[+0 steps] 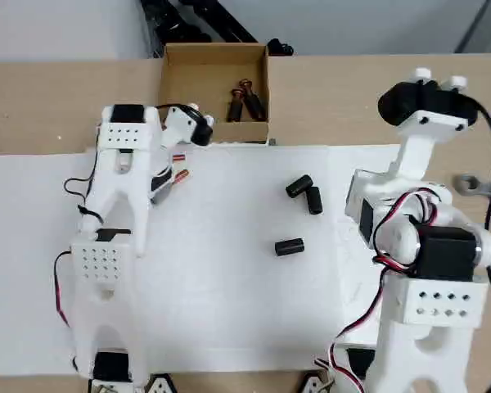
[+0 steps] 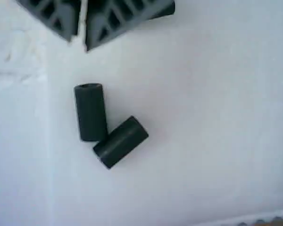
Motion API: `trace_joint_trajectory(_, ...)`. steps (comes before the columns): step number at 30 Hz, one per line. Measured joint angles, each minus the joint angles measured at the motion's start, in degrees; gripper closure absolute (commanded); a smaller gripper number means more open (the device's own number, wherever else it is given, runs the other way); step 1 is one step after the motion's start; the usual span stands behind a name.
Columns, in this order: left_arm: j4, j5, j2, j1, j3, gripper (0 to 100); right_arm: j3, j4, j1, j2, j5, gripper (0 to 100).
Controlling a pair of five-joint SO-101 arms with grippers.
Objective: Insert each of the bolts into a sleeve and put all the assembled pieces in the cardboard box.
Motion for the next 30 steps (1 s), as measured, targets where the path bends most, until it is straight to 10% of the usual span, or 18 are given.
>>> trace_joint_trajectory(13, -0.5, -10.4, -4.5, 0.2, 4.0, 99, 0.0, -0.2, 0.0, 0.0, 0.0, 99.1)
trace_joint_trajectory(30, -0.5, -28.7, -49.1, 4.9, 36.9, 99, 5.0, -3.5, 0.3, 0.0, 0.0, 99.1)
